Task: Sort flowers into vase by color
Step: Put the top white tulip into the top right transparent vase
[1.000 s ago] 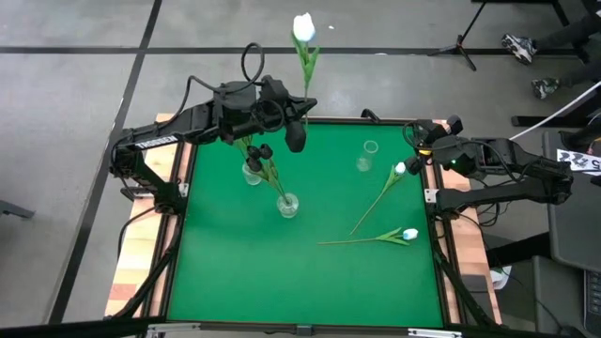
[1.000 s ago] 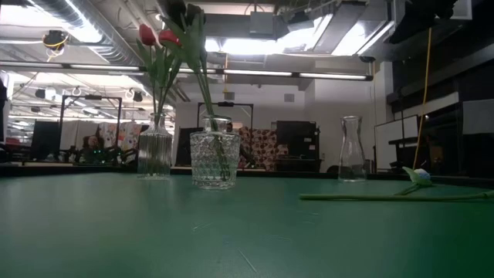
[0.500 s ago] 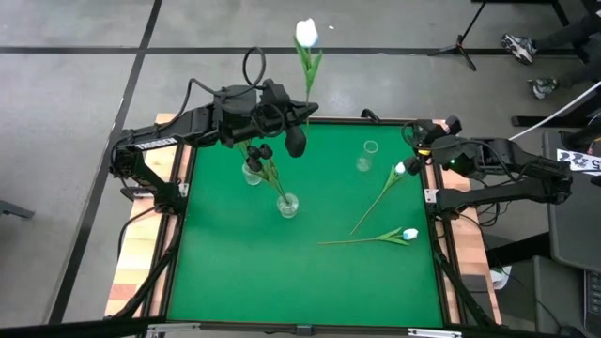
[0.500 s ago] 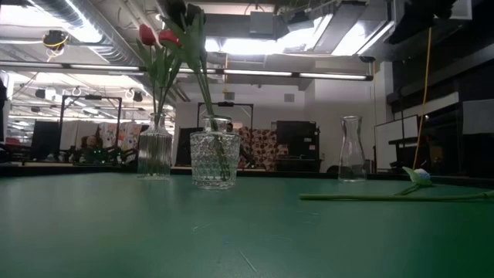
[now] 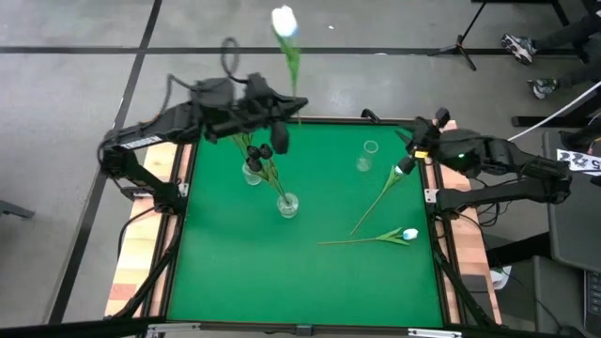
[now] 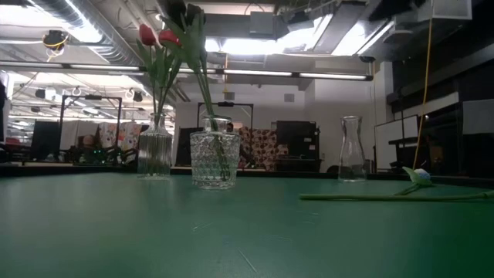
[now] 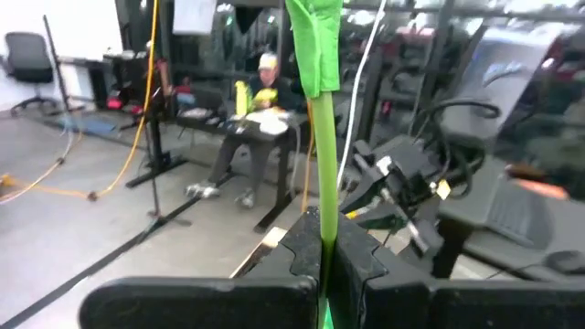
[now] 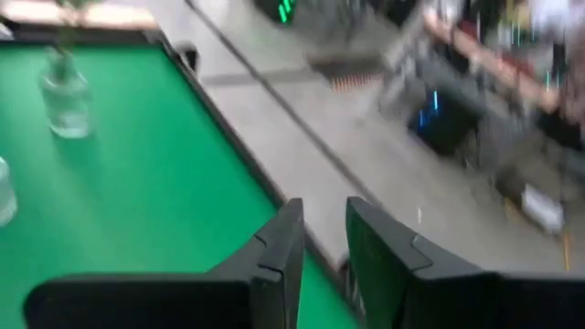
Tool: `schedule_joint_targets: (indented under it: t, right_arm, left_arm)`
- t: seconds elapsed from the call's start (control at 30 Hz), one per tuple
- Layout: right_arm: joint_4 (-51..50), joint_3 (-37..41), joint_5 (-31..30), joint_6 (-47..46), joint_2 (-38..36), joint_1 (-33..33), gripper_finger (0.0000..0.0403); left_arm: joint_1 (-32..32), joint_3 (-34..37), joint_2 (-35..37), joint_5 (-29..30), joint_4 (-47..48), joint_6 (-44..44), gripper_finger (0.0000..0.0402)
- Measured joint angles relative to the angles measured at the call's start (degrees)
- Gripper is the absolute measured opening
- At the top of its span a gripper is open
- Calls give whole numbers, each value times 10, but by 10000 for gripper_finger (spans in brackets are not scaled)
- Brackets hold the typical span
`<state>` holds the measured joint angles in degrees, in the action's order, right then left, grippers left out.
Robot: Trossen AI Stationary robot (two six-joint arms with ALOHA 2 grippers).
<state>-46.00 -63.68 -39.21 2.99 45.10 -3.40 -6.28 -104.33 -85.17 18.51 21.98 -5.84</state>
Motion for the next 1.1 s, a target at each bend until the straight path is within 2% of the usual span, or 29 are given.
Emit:
schedule_joint_targets:
  t: [0.17,0.3,0.6,0.9,1.1]
  right_arm:
    - [115,0,34,163,-12,0,87]
    - [164,0,69,242,-19,0,87]
    - [203,0,180,260,-48,0,87]
    - [224,0,211,257,-47,0,87]
    - [265,0,243,270,-39,0,87]
  left_arm:
    - [-2,0,53,-5,32,19,0]
    - [2,5,92,-5,58,28,0]
    - [4,118,194,-10,21,15,0]
    - [2,250,244,-20,-91,3,0]
    - [-21,299,252,-102,-162,-8,0]
